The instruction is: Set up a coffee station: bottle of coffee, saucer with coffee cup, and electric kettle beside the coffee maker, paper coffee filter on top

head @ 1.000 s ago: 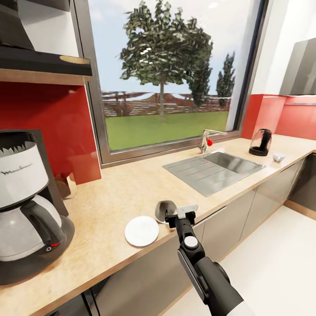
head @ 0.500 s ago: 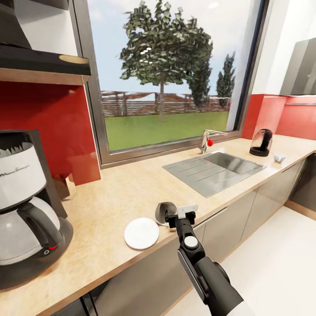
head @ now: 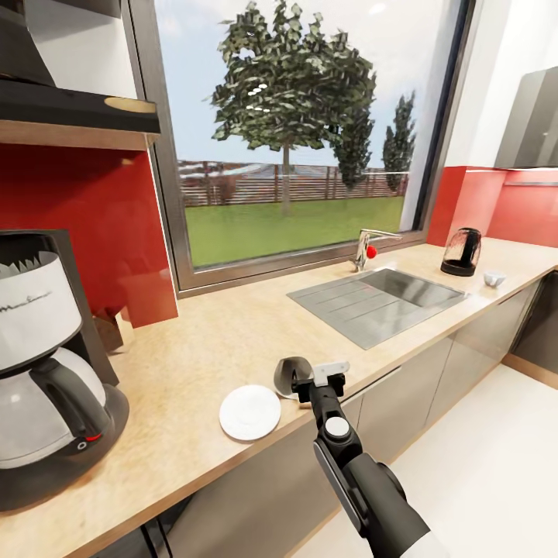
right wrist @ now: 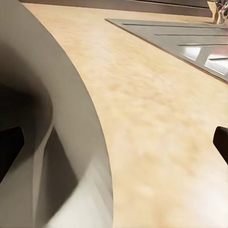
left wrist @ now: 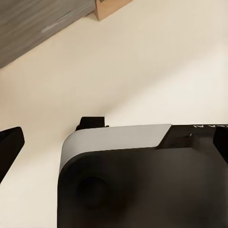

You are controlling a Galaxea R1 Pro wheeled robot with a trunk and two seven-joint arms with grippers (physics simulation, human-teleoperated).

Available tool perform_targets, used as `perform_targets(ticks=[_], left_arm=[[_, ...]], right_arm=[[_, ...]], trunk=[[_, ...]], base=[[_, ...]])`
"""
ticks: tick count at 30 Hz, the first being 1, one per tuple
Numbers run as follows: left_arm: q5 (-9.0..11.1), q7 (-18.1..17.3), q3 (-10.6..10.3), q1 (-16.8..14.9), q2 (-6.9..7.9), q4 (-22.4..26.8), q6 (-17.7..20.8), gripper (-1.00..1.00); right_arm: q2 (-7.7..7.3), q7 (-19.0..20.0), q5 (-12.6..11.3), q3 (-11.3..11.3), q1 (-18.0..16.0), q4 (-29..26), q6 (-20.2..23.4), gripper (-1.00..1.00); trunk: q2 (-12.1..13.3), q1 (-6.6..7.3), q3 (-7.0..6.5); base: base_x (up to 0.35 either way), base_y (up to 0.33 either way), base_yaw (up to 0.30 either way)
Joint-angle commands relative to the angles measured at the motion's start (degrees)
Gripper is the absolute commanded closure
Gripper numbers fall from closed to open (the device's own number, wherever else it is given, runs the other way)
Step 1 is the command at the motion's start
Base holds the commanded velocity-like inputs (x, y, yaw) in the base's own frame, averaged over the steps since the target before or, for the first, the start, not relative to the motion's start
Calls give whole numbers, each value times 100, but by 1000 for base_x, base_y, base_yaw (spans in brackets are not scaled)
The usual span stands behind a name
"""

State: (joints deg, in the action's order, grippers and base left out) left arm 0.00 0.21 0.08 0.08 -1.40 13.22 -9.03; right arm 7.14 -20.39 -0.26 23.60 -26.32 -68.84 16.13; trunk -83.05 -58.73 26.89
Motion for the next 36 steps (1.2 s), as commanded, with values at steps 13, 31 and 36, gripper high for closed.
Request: perform_targets(ticks=[13, 31, 36], left_arm=[[0, 5, 1, 1, -1, 5, -12, -100], [-9, 2, 9, 1, -1, 5, -203, -100], [-9, 4, 10, 1, -1, 5, -204, -100]], right_arm=[[-2, -36, -2, 13, -5, -7, 39, -100], [-2, -36, -1, 13, -5, -7, 39, -100], [-2, -36, -1, 13, -5, -7, 39, 100]], trunk=[[-3, 0, 5], [-3, 0, 5], [-3, 0, 5]], base=[[15, 0, 0], [2, 0, 0], [0, 0, 0]])
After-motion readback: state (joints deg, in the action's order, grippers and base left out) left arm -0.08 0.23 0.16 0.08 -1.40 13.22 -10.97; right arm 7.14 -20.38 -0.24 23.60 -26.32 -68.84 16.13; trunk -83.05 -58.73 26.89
